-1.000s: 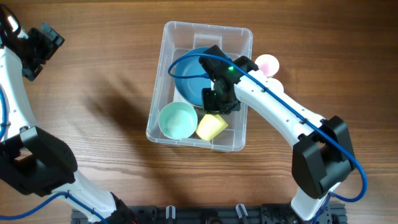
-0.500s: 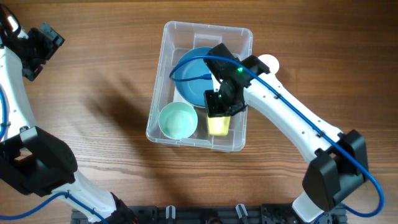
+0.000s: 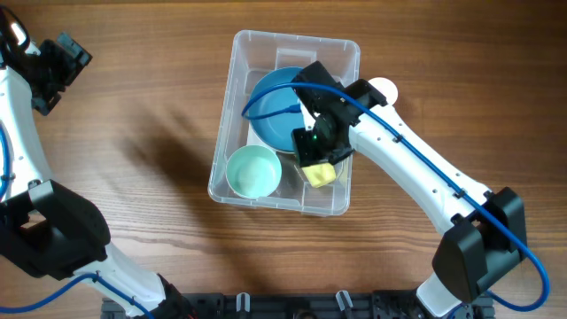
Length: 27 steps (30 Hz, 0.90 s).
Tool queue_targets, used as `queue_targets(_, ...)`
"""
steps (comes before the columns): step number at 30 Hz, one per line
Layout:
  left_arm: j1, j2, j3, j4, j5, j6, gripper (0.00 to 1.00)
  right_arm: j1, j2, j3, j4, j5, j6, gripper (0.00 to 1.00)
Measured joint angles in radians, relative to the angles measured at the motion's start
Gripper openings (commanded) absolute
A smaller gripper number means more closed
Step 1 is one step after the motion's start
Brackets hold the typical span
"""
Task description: Pack container
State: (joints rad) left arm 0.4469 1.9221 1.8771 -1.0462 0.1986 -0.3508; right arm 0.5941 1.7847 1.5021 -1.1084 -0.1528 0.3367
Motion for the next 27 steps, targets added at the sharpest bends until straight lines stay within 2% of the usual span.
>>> queue_targets(4, 0.000, 0.000, 0.000, 0.000, 0.000, 0.000, 1.00, 0.000, 0.000, -0.009, 0.082, 0.020, -0.077, 0.64)
queue_targets(7, 0.000, 0.000, 0.000, 0.000, 0.000, 0.000, 1.00, 0.000, 0.006, -0.015, 0.120, 0.027, -0.192, 0.68)
queue_targets(9, 0.000, 0.000, 0.000, 0.000, 0.000, 0.000, 1.00, 0.000, 0.023, -0.015, 0.151, 0.030, -0.300, 0.72)
queue_targets(14, 0.000, 0.000, 0.000, 0.000, 0.000, 0.000, 1.00, 0.000, 0.079, -0.017, 0.158, 0.031, -0.565, 0.73)
queue_targets(17, 0.000, 0.000, 0.000, 0.000, 0.000, 0.000, 1.00, -0.005, 0.101, -0.019, 0.148, 0.031, -0.700, 0.71)
queue_targets(20, 0.000, 0.000, 0.000, 0.000, 0.000, 0.000, 1.00, -0.025, 0.110, -0.021, 0.131, 0.031, -0.779, 0.63)
queue_targets(23, 0.000, 0.000, 0.000, 0.000, 0.000, 0.000, 1.00, -0.054, 0.111, -0.021, 0.098, 0.034, -0.820, 0.54)
queue_targets(27, 0.000, 0.000, 0.000, 0.000, 0.000, 0.000, 1.00, -0.072, 0.111, -0.021, 0.035, 0.042, -0.848, 0.52)
